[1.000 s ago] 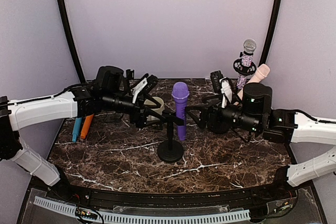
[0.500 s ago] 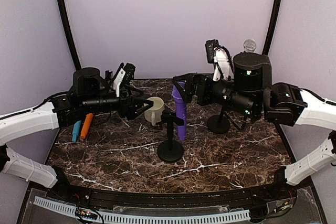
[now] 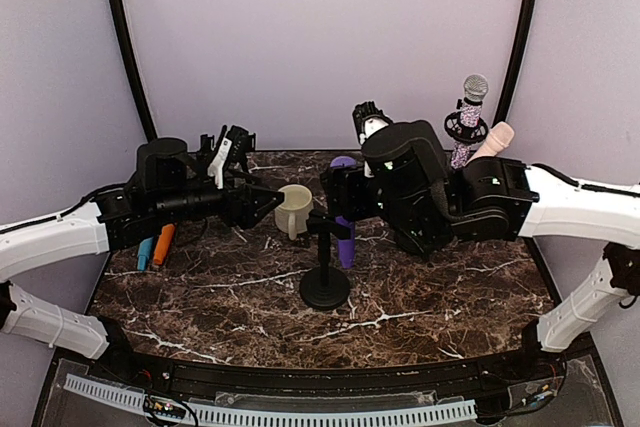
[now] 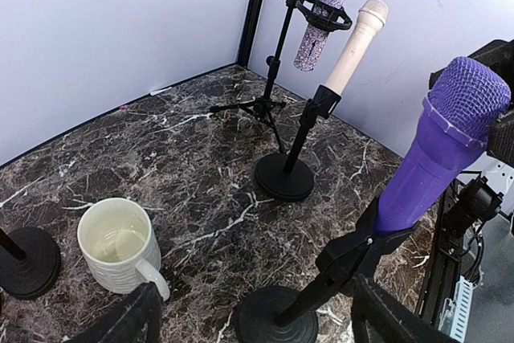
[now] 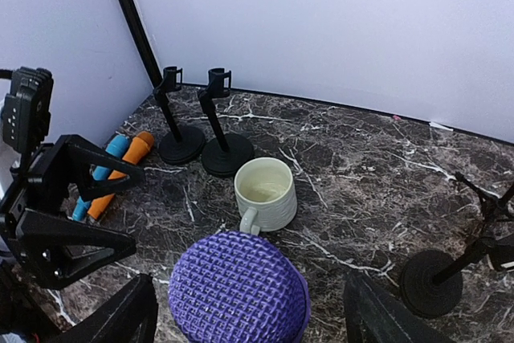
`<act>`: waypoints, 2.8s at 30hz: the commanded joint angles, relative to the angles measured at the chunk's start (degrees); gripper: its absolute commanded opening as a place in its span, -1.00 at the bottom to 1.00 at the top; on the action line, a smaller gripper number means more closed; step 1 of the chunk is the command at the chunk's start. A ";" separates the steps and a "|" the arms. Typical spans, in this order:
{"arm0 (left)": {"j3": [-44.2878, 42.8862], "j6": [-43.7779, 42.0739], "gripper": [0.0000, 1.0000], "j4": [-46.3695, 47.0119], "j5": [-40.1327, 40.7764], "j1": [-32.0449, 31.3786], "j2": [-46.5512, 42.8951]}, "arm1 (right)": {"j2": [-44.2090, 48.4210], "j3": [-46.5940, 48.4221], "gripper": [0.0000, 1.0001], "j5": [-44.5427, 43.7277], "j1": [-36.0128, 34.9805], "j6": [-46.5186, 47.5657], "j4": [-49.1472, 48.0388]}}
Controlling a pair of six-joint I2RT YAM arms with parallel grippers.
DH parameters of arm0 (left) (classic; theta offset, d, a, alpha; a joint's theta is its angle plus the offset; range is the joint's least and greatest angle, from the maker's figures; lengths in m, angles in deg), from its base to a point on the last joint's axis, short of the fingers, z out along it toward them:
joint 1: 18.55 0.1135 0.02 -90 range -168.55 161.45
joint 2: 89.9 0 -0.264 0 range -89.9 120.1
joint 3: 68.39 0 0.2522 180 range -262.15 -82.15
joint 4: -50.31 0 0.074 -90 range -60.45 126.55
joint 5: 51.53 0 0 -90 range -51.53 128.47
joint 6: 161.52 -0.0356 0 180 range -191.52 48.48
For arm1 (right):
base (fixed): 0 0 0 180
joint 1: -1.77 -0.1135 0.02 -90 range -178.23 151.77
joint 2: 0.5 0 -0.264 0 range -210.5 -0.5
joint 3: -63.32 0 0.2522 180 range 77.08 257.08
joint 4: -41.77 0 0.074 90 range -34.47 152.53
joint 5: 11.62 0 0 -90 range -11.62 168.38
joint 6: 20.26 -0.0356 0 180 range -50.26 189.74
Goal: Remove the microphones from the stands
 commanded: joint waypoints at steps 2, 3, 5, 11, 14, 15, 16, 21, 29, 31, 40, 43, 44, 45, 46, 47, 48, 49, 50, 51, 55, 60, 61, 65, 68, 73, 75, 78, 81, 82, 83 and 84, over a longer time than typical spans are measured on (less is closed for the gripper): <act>0.96 0.63 0.67 -0.51 1.13 -0.15 -2.16 | -0.30 1.90 0.50 -4.05 -0.86 -1.42 1.03; 0.80 0.57 0.67 -0.70 1.04 -0.11 -2.13 | -0.40 1.82 0.48 -4.08 -0.89 -1.43 1.01; 0.58 0.44 0.67 -1.33 0.59 -0.15 -1.92 | -0.51 1.68 0.39 -3.83 -0.88 -1.36 0.75; -0.35 -0.80 0.67 -3.61 0.62 -0.15 -0.53 | 1.71 -1.93 0.05 1.16 -0.81 1.85 -5.59; -0.75 -1.85 0.67 -4.46 -0.20 -0.11 0.04 | 3.85 -4.39 -0.04 4.01 -0.67 4.47 -9.64; -0.76 -2.72 0.67 -4.23 -1.97 -0.10 0.19 | 4.61 -5.56 -0.06 5.46 -0.51 5.89 -11.15; -0.84 -3.26 0.67 -4.06 -3.27 -0.13 0.28 | 5.29 -6.23 -0.08 6.82 -0.21 7.13 -12.34; -2.23 -6.62 0.68 -4.51 -11.74 -1.32 2.21 | 9.33 -10.74 -0.14 17.81 4.05 11.66 -17.44; -5.02 -9.15 0.73 -4.69 -11.75 -7.27 5.59 | 12.30 -12.16 -0.15 26.89 7.46 15.19 -18.78; -4.89 -8.64 0.74 -3.66 -11.89 -8.22 5.82 | 12.13 -12.08 -0.16 27.03 7.46 15.51 -18.65; -5.37 -9.40 0.76 -5.20 -4.45 -10.47 8.98 | 12.12 -12.95 -0.16 28.74 7.48 15.75 -19.56; -5.88 -11.03 0.76 -4.79 -3.20 -10.83 9.63 | 12.05 -13.13 -0.16 29.02 7.51 15.75 -19.88; -6.27 -11.57 0.76 -4.66 -3.03 -10.97 10.13 | 12.02 -13.13 -0.16 28.94 7.46 15.78 -19.83; -6.47 -11.73 0.75 -4.63 -2.97 -11.01 10.39 | 12.03 -13.06 -0.16 28.85 7.46 15.79 -19.87; -6.81 -12.11 0.75 -4.51 -2.86 -11.26 10.84 | 12.00 -13.05 -0.16 28.81 7.46 15.82 -19.79; -7.00 -12.31 0.72 -4.46 -2.84 -11.33 11.05 | 11.85 -12.97 -0.16 28.78 7.46 15.84 -19.74; -7.23 -12.63 0.70 -4.25 -2.85 -11.54 11.43 | 11.79 -12.96 -0.16 28.72 7.49 15.84 -19.72; -7.26 -12.79 0.64 -4.16 -2.84 -11.74 11.76 | 11.77 -12.96 -0.16 28.72 7.51 15.80 -19.66; -7.38 -13.02 0.61 -3.98 -2.89 -11.84 11.82 | 11.69 -13.00 -0.16 28.65 7.46 15.72 -19.71; -7.42 -13.11 0.53 -3.93 -2.90 -12.04 12.01 | 11.66 -12.97 -0.16 28.56 7.48 15.66 -19.61; -7.39 -13.76 0.26 -4.25 -2.56 -12.38 12.03 | 11.26 -12.96 -0.08 27.56 7.47 15.45 -19.34; -6.80 -14.08 -0.11 -4.34 -2.61 -12.69 11.80 | 9.72 -12.51 0.19 25.93 7.52 15.49 -18.67; -6.73 -14.09 -0.14 -4.40 -2.70 -12.71 11.75 | 9.31 -12.33 0.24 25.64 7.46 15.45 -18.55; -6.74 -14.19 -0.30 -4.34 -3.04 -12.85 11.93 | 7.65 -11.27 0.42 24.20 7.37 15.01 -18.11; -6.74 -14.18 -0.32 -4.26 -2.89 -12.90 12.05 | 6.36 -10.50 0.46 23.17 7.37 14.98 -17.87; -6.61 -14.10 -0.29 -4.09 -2.84 -12.98 12.19 | 4.81 -9.80 0.46 20.08 7.37 14.23 -16.42; -6.44 -14.09 -0.29 -3.99 -2.67 -13.00 12.15 | 4.86 -10.17 0.47 19.14 7.41 13.26 -15.91; -6.21 -14.07 -0.29 -3.93 -2.78 -13.02 12.29 | 6.50 -12.51 0.51 17.64 7.42 10.74 -16.50; -6.03 -13.86 -0.29 -3.70 -2.83 -12.99 12.13 | 9.29 -15.18 0.60 14.86 8.13 6.36 -16.00; -5.91 -13.77 -0.28 -3.49 -2.87 -13.01 12.05 | 10.08 -15.65 0.64 13.94 8.56 4.69 -15.14; -5.81 -13.71 -0.28 -3.38 -2.86 -13.03 11.98 | 10.68 -15.90 0.67 12.96 9.05 2.81 -13.66; -5.73 -13.55 -0.29 -3.23 -2.88 -13.01 11.97 | 11.22 -16.08 0.69 12.08 9.57 0.84 -11.78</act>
